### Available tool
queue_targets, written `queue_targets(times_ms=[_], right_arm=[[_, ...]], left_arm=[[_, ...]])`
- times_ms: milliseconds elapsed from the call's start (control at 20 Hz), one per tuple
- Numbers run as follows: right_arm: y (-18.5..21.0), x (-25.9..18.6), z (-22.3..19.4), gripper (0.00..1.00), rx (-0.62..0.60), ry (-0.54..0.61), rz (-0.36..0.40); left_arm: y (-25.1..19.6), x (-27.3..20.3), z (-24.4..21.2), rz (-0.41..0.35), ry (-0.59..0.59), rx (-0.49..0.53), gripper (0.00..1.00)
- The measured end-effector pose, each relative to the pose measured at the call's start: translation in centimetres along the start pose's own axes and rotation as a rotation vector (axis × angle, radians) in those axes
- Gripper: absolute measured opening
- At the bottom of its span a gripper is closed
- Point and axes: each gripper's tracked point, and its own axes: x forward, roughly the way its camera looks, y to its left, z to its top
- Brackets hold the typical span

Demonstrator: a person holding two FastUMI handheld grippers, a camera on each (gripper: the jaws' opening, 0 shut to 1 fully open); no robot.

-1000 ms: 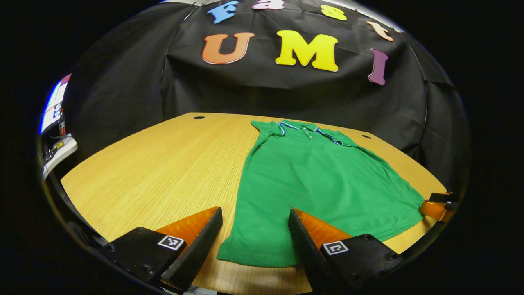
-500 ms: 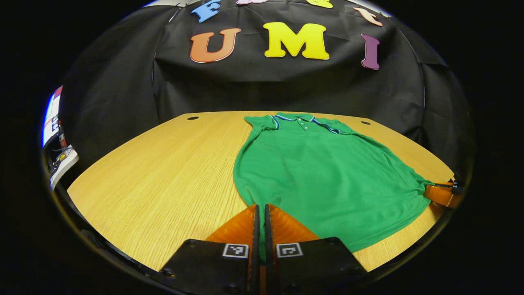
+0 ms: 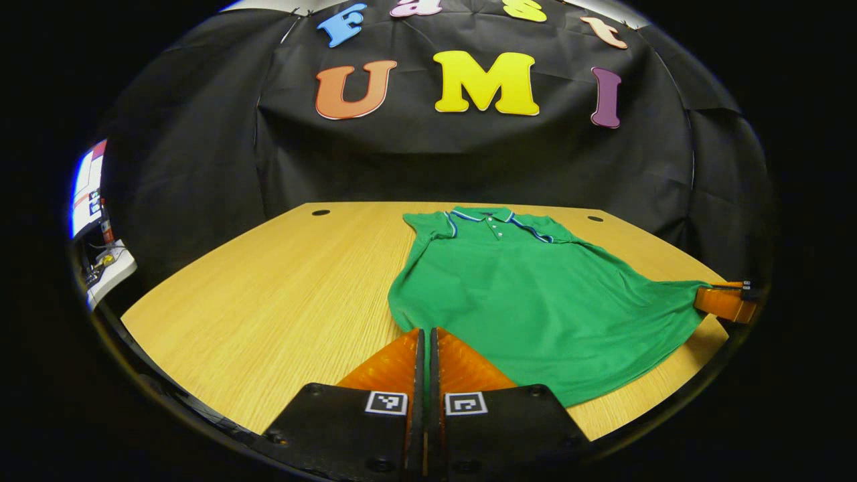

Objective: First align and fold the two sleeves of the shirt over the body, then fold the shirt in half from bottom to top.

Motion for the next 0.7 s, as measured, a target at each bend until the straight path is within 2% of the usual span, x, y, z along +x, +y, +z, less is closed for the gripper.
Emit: queue_targets(times_ms=[350,550,700], right_arm=[[0.3,3.0,9.4,0.02,-0.09,-0.168,-0.019],[0.3,6.0,15.7,0.0,-0.092,-0.226,-0.004],[-0.6,9.5,20.6,0.0,-0.096,-0.279,-0.027]], left_arm=[[0.8,3.0,7.7,0.014,-0.098,0.04,0.08],[0.9,6.7,13.5,0.009,-0.165,0.085,0.08],[1.6,11.1,17.6,0.015,-0.203,0.102,0.07]])
